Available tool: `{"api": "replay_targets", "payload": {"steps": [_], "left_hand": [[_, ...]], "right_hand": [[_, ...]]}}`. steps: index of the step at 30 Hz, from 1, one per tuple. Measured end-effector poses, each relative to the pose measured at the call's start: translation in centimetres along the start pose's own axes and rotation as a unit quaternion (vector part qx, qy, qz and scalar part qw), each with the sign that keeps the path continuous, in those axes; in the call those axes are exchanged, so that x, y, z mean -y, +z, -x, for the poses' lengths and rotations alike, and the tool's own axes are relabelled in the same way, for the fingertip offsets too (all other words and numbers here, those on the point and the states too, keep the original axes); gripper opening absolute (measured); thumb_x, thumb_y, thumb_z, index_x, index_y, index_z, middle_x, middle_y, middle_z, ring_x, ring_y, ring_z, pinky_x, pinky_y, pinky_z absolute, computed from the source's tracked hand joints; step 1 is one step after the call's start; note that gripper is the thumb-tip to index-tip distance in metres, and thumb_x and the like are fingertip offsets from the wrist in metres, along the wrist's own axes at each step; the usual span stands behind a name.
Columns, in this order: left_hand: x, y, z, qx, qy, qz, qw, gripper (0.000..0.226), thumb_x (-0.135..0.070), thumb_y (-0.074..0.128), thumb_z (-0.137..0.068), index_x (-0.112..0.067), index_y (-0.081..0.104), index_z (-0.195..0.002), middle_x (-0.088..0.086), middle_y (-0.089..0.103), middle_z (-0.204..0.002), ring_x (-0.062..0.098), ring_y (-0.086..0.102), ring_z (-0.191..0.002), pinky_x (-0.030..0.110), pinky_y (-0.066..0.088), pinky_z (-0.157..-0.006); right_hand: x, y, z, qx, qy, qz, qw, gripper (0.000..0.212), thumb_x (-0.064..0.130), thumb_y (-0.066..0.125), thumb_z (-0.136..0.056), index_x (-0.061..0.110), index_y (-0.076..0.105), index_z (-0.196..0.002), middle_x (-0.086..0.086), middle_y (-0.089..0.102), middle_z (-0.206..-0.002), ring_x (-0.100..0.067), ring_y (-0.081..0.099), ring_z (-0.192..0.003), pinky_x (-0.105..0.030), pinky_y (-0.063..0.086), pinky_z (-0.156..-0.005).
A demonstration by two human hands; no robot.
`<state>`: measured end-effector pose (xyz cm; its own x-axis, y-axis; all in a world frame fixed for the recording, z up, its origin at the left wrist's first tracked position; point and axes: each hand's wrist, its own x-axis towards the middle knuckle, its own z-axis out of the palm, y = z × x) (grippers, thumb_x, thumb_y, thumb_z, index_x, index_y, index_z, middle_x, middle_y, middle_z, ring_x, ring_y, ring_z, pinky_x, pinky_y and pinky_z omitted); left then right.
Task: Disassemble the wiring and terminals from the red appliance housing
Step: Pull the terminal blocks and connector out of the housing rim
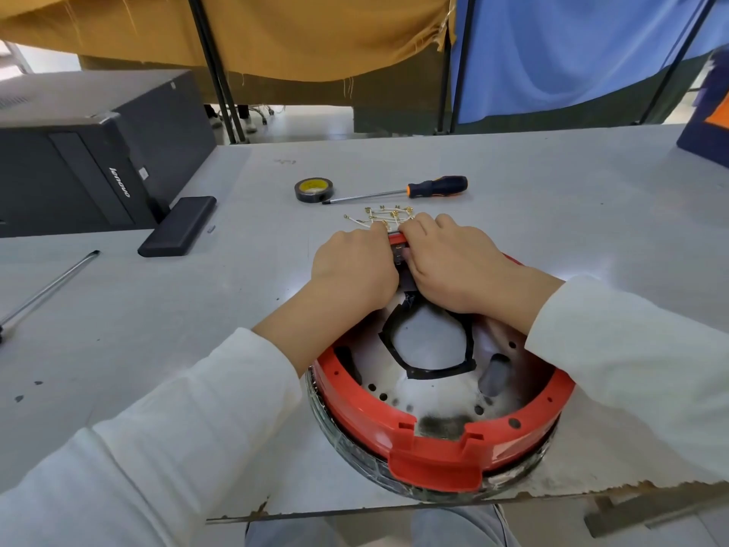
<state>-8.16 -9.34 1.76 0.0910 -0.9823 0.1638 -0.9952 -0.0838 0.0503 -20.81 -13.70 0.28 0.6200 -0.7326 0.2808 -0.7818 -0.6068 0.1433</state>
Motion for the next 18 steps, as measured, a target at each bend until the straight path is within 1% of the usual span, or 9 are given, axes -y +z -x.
{"api": "replay_targets", "payload": {"steps": [6, 9, 12, 14, 16, 18], "left_hand": [[-0.4, 0.1, -0.2, -0.001, -0.017, -0.005, 1.0, 0.025, -0.018, 0.044, -0.088, -0.012, 0.046, -0.113, 0.012, 0.058, -0.113, 0.032, 0.053, -0.104, 0.033, 0.032, -0.067], [-0.3, -0.1, -0.1, 0.001, -0.015, 0.0, 1.0, 0.026, -0.019, 0.043, -0.088, -0.012, 0.046, -0.113, 0.012, 0.059, -0.113, 0.033, 0.053, -0.102, 0.033, 0.031, -0.067], [0.3, -0.3, 0.0, 0.025, 0.008, 0.029, 0.999, 0.022, -0.016, 0.041, -0.088, -0.012, 0.043, -0.11, 0.014, 0.06, -0.112, 0.031, 0.048, -0.088, 0.033, 0.032, -0.066], [0.8, -0.4, -0.1, 0.048, 0.026, 0.056, 0.997, 0.013, -0.015, 0.041, -0.088, -0.015, 0.038, -0.101, 0.015, 0.06, -0.11, 0.03, 0.045, -0.081, 0.034, 0.032, -0.066], [1.1, -0.4, -0.3, 0.058, 0.039, 0.066, 0.995, 0.01, -0.017, 0.042, -0.09, -0.016, 0.034, -0.096, 0.015, 0.059, -0.109, 0.028, 0.043, -0.078, 0.034, 0.032, -0.066], [1.2, -0.4, -0.4, 0.056, 0.048, 0.061, 0.995, 0.011, -0.018, 0.043, -0.091, -0.016, 0.033, -0.096, 0.015, 0.059, -0.109, 0.028, 0.043, -0.078, 0.034, 0.032, -0.066]], "right_hand": [[0.4, -0.1, 0.0, 0.0, 0.015, 0.002, 1.0, 0.028, 0.023, 0.039, -0.095, 0.011, 0.042, -0.12, -0.007, 0.049, -0.119, -0.028, 0.047, -0.098, -0.034, 0.027, -0.062], [0.4, -0.1, -0.1, 0.0, 0.019, -0.004, 1.0, 0.029, 0.024, 0.038, -0.096, 0.011, 0.042, -0.121, -0.007, 0.048, -0.12, -0.027, 0.046, -0.1, -0.034, 0.027, -0.063], [0.0, -0.3, 0.0, 0.001, -0.004, -0.009, 1.0, 0.031, 0.028, 0.036, -0.098, 0.012, 0.042, -0.124, -0.007, 0.048, -0.122, -0.027, 0.046, -0.103, -0.034, 0.031, -0.065], [-0.3, -0.4, 0.1, 0.006, -0.02, -0.01, 1.0, 0.033, 0.03, 0.036, -0.098, 0.011, 0.041, -0.125, -0.007, 0.047, -0.123, -0.026, 0.046, -0.105, -0.035, 0.035, -0.068], [-0.5, -0.4, 0.2, 0.011, -0.024, -0.012, 1.0, 0.036, 0.032, 0.037, -0.098, 0.011, 0.04, -0.127, -0.007, 0.046, -0.125, -0.026, 0.046, -0.107, -0.036, 0.037, -0.071], [-0.5, -0.4, 0.2, 0.011, -0.025, -0.012, 1.0, 0.036, 0.032, 0.038, -0.097, 0.011, 0.04, -0.127, -0.007, 0.046, -0.125, -0.026, 0.046, -0.107, -0.036, 0.037, -0.071]]}}
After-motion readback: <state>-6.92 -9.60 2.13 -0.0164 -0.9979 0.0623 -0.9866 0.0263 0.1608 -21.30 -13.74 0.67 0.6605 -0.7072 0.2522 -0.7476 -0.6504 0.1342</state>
